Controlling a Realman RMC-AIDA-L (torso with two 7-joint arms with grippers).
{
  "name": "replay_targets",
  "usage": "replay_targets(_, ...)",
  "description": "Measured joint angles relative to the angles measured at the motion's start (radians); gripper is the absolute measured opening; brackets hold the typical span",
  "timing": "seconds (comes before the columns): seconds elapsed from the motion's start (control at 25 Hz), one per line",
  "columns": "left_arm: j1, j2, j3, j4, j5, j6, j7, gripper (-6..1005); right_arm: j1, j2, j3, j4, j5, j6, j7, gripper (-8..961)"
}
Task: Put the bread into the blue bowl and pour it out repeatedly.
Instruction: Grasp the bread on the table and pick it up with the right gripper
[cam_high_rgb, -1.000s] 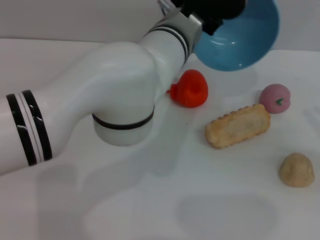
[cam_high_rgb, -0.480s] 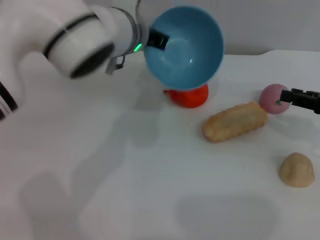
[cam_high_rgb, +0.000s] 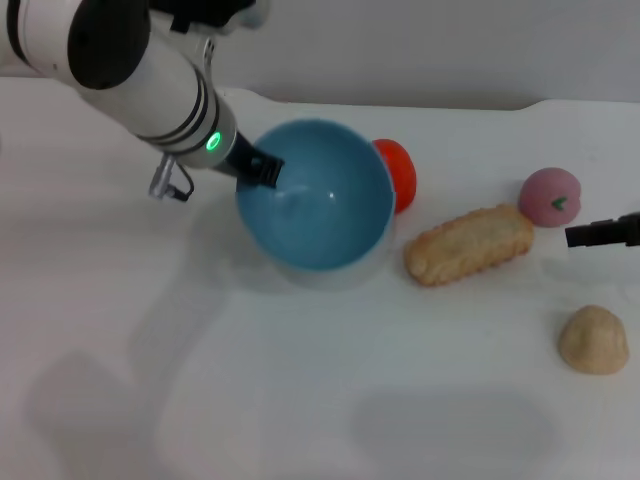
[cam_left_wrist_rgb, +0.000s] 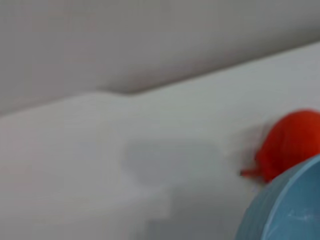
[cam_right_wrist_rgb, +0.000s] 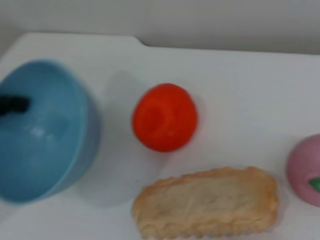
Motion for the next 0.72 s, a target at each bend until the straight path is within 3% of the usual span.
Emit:
replay_targets(0.28,0.006,0.0,-0.011,-0.048,-0.066,-0.014,0.035,0,0.027,0.031,-0.013,0.032,-0.027,0.122,0.051,504)
replay_targets(0.72,0.017,0.0,-0.01,-0.049,-0.076,0.007,0.037,-1,0.029,0.036,-0.012,0.171,-0.027,0.284,0.083,505)
